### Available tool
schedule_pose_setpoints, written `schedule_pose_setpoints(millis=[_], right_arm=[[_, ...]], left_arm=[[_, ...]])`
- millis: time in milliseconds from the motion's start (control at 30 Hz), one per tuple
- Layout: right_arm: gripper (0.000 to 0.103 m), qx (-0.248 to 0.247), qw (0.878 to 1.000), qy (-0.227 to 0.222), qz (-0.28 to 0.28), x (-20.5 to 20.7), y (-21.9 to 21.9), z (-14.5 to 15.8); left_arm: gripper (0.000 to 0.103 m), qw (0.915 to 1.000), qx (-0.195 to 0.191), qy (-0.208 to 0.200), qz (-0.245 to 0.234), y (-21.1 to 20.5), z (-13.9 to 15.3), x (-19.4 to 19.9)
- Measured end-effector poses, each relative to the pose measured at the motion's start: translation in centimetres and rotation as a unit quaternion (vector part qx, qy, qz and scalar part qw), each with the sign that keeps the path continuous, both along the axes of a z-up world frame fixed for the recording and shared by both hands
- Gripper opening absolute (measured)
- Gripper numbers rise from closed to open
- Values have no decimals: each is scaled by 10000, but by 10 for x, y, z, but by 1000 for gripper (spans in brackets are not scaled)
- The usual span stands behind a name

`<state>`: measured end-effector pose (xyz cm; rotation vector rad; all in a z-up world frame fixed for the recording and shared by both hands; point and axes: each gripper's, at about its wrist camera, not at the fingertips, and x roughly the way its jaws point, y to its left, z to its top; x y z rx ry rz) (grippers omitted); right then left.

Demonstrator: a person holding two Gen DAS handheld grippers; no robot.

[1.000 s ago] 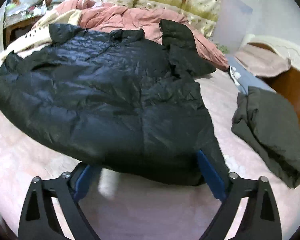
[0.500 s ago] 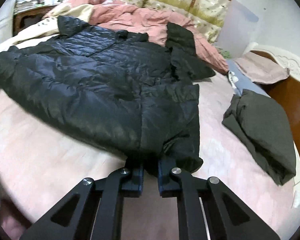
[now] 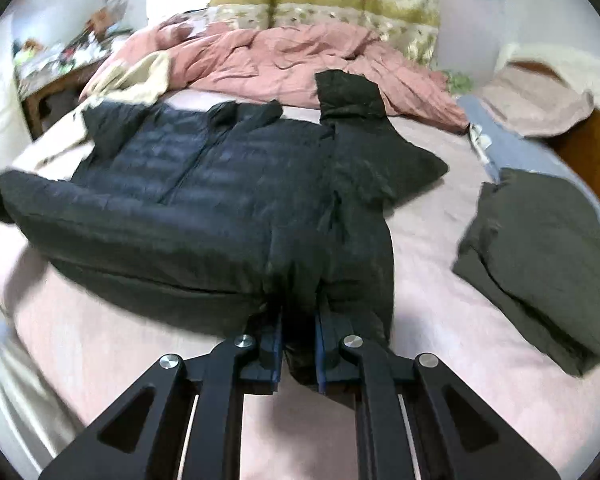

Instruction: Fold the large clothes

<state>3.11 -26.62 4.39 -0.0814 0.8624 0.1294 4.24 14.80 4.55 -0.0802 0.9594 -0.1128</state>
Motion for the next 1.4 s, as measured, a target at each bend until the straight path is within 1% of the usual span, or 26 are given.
schedule_pose_setpoints(millis=[67,133,200,267,367,500,567,600,633,667,700,733,767,800,833,867,900,967,1033,1067,1100,1200,1233,1267,1333,1400], right_arm=[[12,205,9995,213,-78,36,-2,-7],[12,352,9985,396,-156,61,-5,-18],[12,445,9974,532,-214,77,-7,-30],[13,523,9961,671,-244,93,-9,-44],[13,610,9952,715,-261,103,-9,-58],[13,603,9956,658,-292,109,-8,-67],[13,412,9981,384,-249,101,-4,-63],[13,342,9988,277,-228,96,-4,-61],[14,240,9995,99,-193,88,-3,-56],[16,166,9997,-68,-185,81,-4,-51],[20,129,9995,-173,-210,76,-4,-47],[35,52,9986,-403,-325,69,-6,-39],[65,7,9976,-554,-410,64,-8,-34],[80,-44,9954,-791,-537,58,-10,-27],[91,-28,9916,-1113,-653,50,-12,-18],[91,35,9878,-1364,-747,43,-15,-8],[91,87,9861,-1459,-795,39,-17,-2],[91,302,9822,-1651,-846,32,-20,12],[93,539,9780,-1864,-765,24,-16,27],[100,585,9777,-1901,-680,23,-11,31],[103,603,9782,-1898,-596,22,-6,32],[103,843,9838,-1581,-50,31,16,28],[103,945,9865,-1338,74,39,23,20],[103,987,9895,-1042,144,49,30,9],[103,980,9932,-618,130,67,39,-14],[103,907,9952,-361,35,82,40,-36]], left_arm=[[7,9998,6,170,85,-1,-10,30],[7,9992,38,362,147,-2,-25,55],[7,9981,29,578,199,-3,-42,74],[7,9974,21,683,215,-5,-56,83],[9,9971,9,732,226,-6,-70,89],[11,9981,288,526,118,-13,-75,88],[12,9985,480,255,-49,-14,-67,78],[15,9982,588,23,-100,-15,-59,69],[25,9973,674,-256,-108,-16,-50,60],[45,9962,708,-506,-90,-15,-39,51],[53,9949,693,-733,-46,-13,-29,42],[64,9934,656,-940,13,-13,-20,32],[66,9918,623,-1115,52,-13,-12,23],[67,9900,612,-1272,54,-14,-4,15],[69,9880,618,-1414,45,-16,3,8],[73,9856,629,-1567,28,-19,9,3],[76,9825,638,-1749,-25,-24,17,-5],[93,9779,607,-1992,-175,-34,30,-17],[103,9751,559,-2117,-342,-49,39,-20],[103,9753,524,-2110,-387,-54,41,-17],[103,9768,438,-2050,-430,-61,42,-15],[103,9816,-11,-1811,-601,-78,34,5],[103,9817,-163,-1776,-672,-83,27,11],[103,9826,-170,-1714,-691,-89,20,17],[103,9869,45,-1495,-600,-100,1,33],[103,9897,238,-1326,-475,-107,-18,52]])
